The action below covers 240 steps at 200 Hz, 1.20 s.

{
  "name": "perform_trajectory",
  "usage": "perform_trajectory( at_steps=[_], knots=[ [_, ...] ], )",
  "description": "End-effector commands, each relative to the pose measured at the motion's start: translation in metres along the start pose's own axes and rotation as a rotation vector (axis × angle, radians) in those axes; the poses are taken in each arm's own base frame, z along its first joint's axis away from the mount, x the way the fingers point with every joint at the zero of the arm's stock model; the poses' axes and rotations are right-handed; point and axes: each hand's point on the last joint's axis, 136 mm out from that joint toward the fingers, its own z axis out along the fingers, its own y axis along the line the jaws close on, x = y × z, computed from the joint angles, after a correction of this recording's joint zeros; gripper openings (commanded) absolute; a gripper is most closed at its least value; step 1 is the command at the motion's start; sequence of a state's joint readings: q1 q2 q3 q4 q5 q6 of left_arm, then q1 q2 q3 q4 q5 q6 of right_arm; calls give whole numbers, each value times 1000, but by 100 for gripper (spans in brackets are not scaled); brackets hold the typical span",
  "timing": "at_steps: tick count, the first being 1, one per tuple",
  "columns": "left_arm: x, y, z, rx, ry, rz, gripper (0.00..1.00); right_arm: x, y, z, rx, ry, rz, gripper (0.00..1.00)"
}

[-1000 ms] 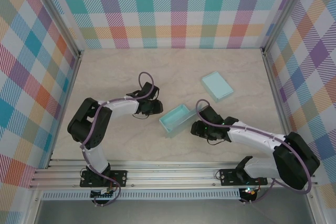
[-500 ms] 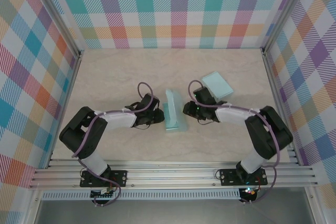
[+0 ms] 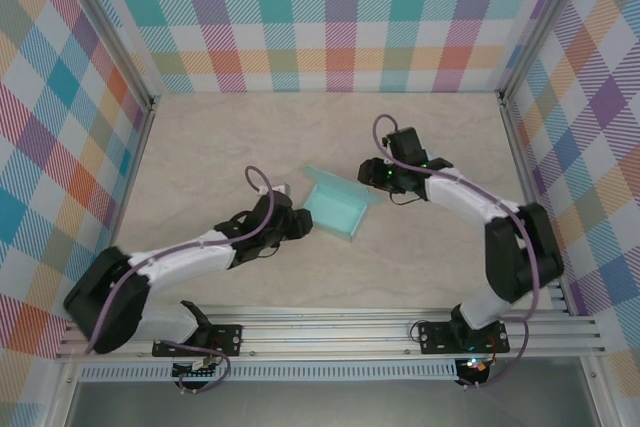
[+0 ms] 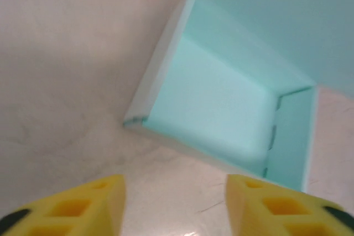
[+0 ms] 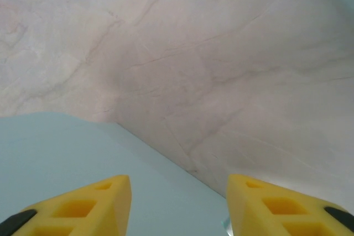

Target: Fold the paper box

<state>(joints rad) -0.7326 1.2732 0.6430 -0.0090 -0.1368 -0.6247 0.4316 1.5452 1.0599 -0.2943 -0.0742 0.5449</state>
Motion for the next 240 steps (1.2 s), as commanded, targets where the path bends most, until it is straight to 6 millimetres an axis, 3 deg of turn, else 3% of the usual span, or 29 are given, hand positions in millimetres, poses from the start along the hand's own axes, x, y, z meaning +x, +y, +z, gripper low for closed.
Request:
perform_trajectory(
  at_steps=[1,35,53,75,94,134,210,240],
  knots=[
    [-50,9,-31,-53,-128,185,61,10,-20,-51,126,-34,-101,52],
    [-95,11,-46,-3,-205,379,73,23,-32,-106,165,-111,-139,55],
    [-110,10,-33,39,-198,445,74,34,-27,-122,130,-102,-157,55],
    [-122,8,-11,121,-137,517,75,47,-20,-128,110,-54,-197,59],
    [-118,7,8,188,-89,615,80,57,-17,-123,121,-11,-241,63],
    [-113,-4,30,301,-34,792,87,65,-4,-108,133,28,-331,68],
    [-117,-18,56,389,29,808,83,58,5,-71,230,86,-465,71],
    [-116,-21,63,406,53,814,79,52,6,-54,249,91,-492,66]
  ],
)
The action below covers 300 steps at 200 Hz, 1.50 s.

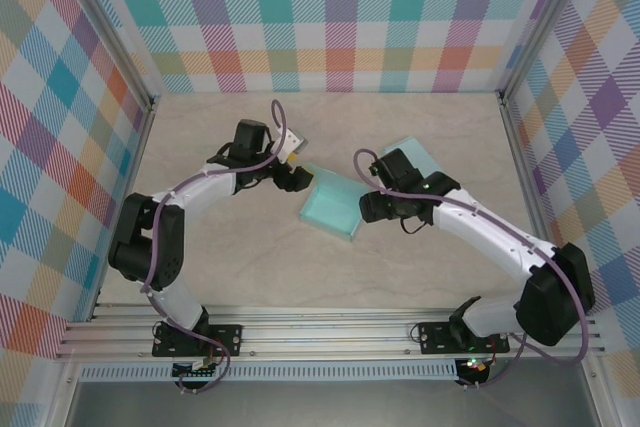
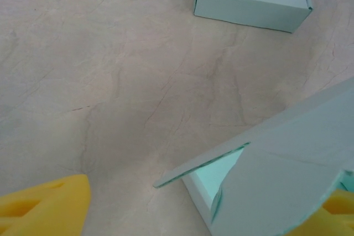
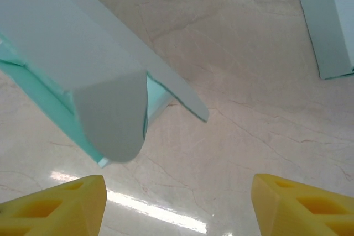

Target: Fold the paper box

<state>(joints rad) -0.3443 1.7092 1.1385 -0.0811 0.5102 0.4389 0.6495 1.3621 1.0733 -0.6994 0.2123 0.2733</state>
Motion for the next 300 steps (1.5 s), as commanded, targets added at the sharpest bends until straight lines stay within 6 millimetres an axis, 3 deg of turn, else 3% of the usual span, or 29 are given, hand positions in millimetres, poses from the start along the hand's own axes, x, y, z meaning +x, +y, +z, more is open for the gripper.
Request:
perform_trajectory(
  at_steps=[1,39,69,109,149,222,271,300],
  knots=[
    [-8,-1,3,45,-2,22,79,-18,2,3,20,-35,-45,65],
    [0,-4,12,69,50,43,74,-26,6,21,31,-21,-63,55],
    [3,-5,15,85,80,35,58,-29,8,30,34,-12,-65,41],
    [0,-14,17,98,72,43,50,-30,5,38,61,-4,-70,23],
    [-7,-14,22,82,49,18,27,-32,0,42,93,-7,-72,14],
    [-14,-27,21,77,18,3,12,-53,5,35,73,-106,-112,0],
    [-22,-52,-6,47,-40,-60,11,-74,19,43,18,-186,-179,0],
    [-19,-55,-31,-40,-100,-160,12,-81,34,55,-45,-193,-258,0]
  ],
)
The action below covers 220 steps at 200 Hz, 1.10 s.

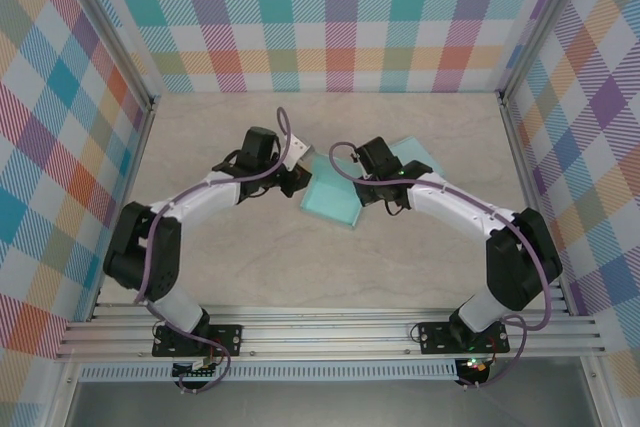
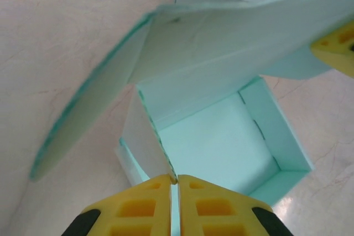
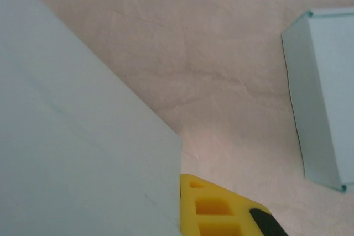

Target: Fold the paper box

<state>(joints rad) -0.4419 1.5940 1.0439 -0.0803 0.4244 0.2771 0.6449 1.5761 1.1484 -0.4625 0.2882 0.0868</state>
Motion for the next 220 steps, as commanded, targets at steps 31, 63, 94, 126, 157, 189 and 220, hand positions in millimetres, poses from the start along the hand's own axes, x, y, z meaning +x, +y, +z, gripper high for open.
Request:
perform_trajectory(
  at_steps=[31,63,94,126,157,189,220],
  knots=[
    [-5,0,-52,-184,-110,-131,29,-31,29,16,-130,-78,-160,0],
    [11,22,-69,-310,-64,-110,54,-29,35,12,-180,-74,-218,0],
    [4,50,-85,-382,-49,-41,68,-28,38,7,-199,-71,-243,0],
    [-10,60,-81,-269,-86,87,71,-31,44,-5,-246,-92,-279,0],
    [-11,62,-75,-153,-124,150,75,-35,47,-10,-268,-99,-326,0],
    [-2,49,-65,-44,-90,176,72,-41,50,-9,-284,-82,-353,0],
    [2,61,-52,-55,-51,128,64,-44,54,-8,-305,-70,-359,0]
  ],
)
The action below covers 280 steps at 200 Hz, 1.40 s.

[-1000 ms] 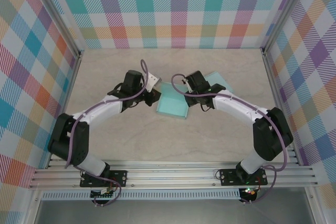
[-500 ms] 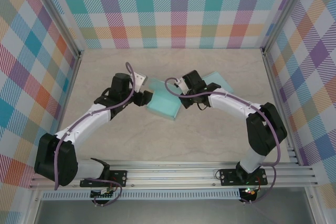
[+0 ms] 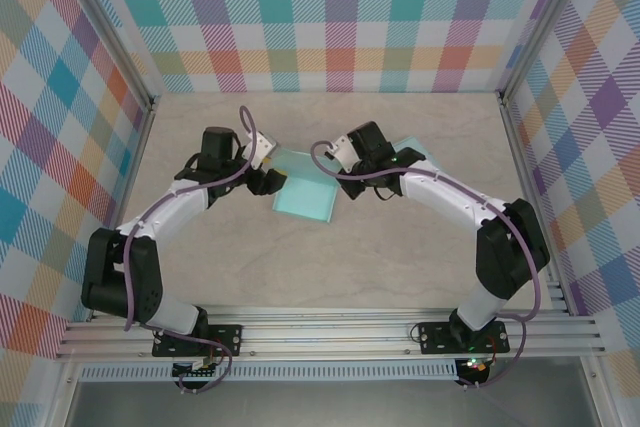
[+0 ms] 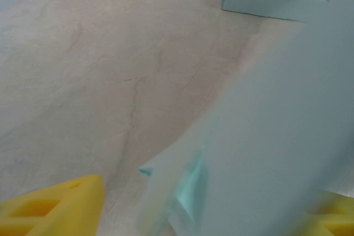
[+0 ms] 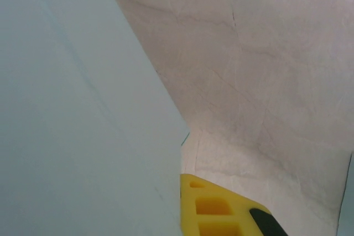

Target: Fold the paper box

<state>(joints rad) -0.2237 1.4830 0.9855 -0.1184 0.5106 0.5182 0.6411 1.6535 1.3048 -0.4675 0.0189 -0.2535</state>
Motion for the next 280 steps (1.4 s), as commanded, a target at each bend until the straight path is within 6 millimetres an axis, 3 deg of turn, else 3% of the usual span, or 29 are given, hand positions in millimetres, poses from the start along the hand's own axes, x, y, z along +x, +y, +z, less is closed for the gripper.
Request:
perform_trajectory(
  at_steps=[1,28,71,104,130,166,198,247,280],
  knots=[
    [-6,3,6,41,-2,5,63,-3,4,2,-45,14,-25,0],
    [-11,10,11,8,-7,-37,44,-3,3,4,-44,27,-18,1],
    [-21,5,14,-17,-27,-43,28,2,4,5,-48,45,-1,5],
    [-17,0,22,-34,-10,-46,10,2,-1,4,-16,58,30,16],
    [-10,-12,24,-24,-15,-21,9,2,-6,-3,18,46,85,28],
    [-1,-21,23,5,-7,-1,9,-2,-10,-27,-15,-52,178,44],
    [-1,-28,22,34,-1,7,9,3,-21,-39,-66,-121,271,50],
    [3,-28,23,35,25,23,9,20,-29,-24,-79,-105,281,59],
    [4,-28,22,34,35,40,9,15,-41,-12,-62,-109,246,71]
  ],
)
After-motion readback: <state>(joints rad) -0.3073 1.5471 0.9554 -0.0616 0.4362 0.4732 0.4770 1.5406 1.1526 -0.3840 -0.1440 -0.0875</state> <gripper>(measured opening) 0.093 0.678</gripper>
